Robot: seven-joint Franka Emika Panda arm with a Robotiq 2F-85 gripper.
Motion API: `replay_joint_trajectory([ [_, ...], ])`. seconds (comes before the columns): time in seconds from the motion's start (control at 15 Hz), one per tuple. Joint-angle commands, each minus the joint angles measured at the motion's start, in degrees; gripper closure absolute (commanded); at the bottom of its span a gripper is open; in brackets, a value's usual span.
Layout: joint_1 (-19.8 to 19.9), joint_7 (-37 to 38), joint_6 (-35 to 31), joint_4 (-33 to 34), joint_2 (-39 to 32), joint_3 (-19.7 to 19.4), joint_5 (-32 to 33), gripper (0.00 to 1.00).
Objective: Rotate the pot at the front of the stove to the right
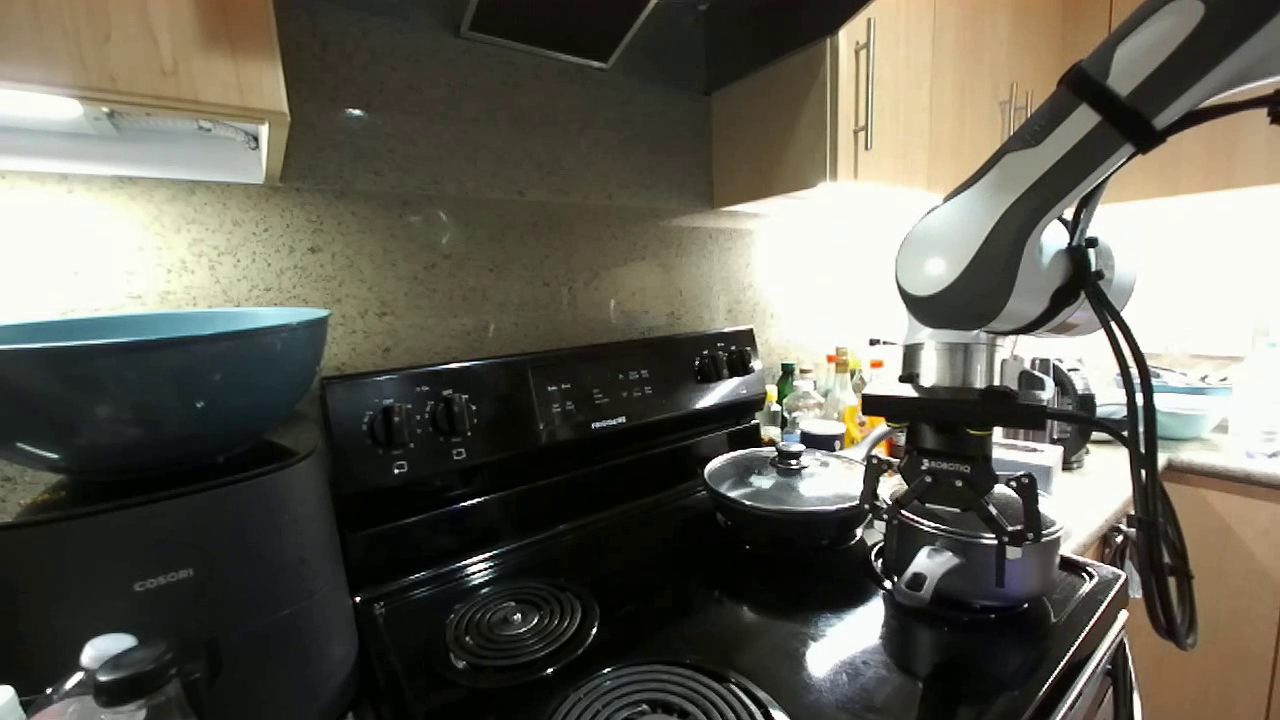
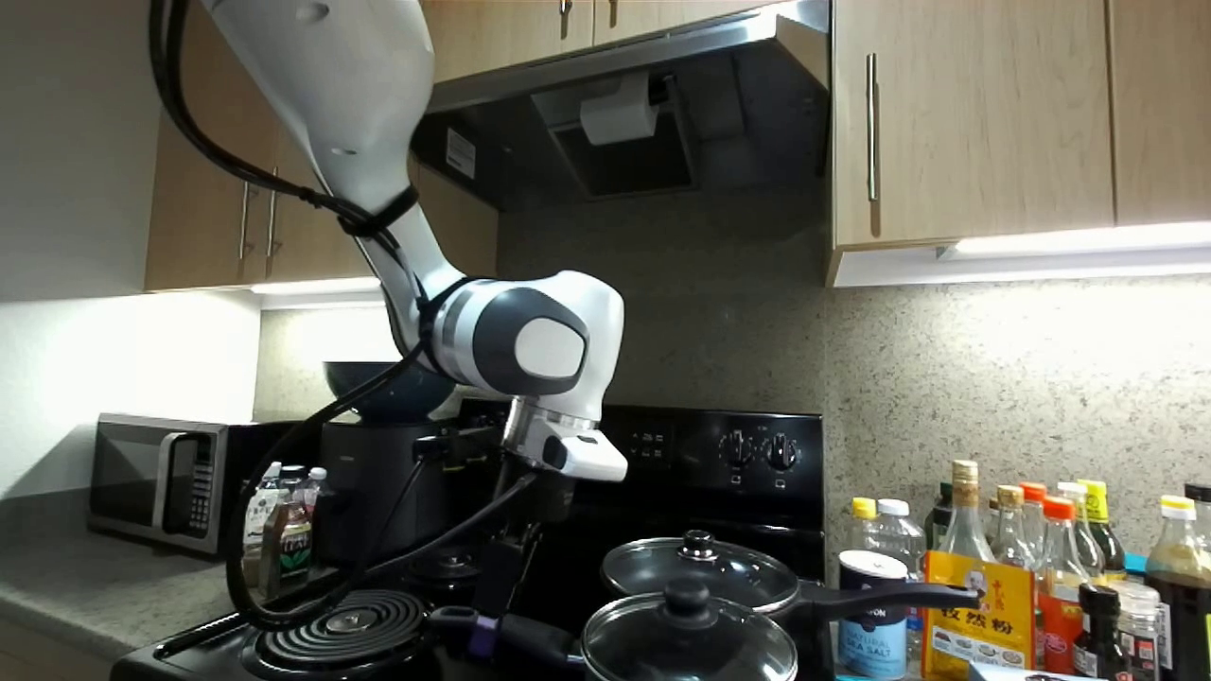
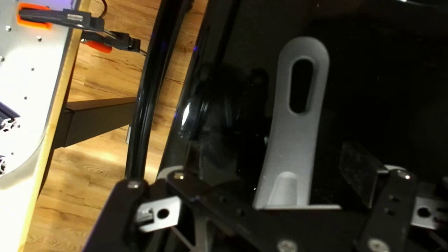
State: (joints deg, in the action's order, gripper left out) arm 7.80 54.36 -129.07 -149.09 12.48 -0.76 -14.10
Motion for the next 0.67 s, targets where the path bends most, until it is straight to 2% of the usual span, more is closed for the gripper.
replay_joint_trajectory([
  [0.0,0.61,5.01,-3.81,-0.54,-1.06,-0.01,2.71,0.00],
  [0.13,0.42,6.36,-3.95,-1.01,-0.89,-0.19,3.31,0.00],
  [0.2,0.27,6.13,-2.59,-1.44,-0.33,-0.23,3.97,0.21],
  [0.33,0.24,5.76,-0.32,-2.64,1.03,-0.28,5.47,0.33],
  [0.4,0.26,5.59,0.51,-3.26,1.64,-0.36,5.91,0.36],
  [0.47,0.28,4.98,1.25,-4.07,2.60,-0.61,5.83,0.31],
  [0.6,0.76,5.48,2.65,-5.57,4.20,-0.77,6.71,0.31],
])
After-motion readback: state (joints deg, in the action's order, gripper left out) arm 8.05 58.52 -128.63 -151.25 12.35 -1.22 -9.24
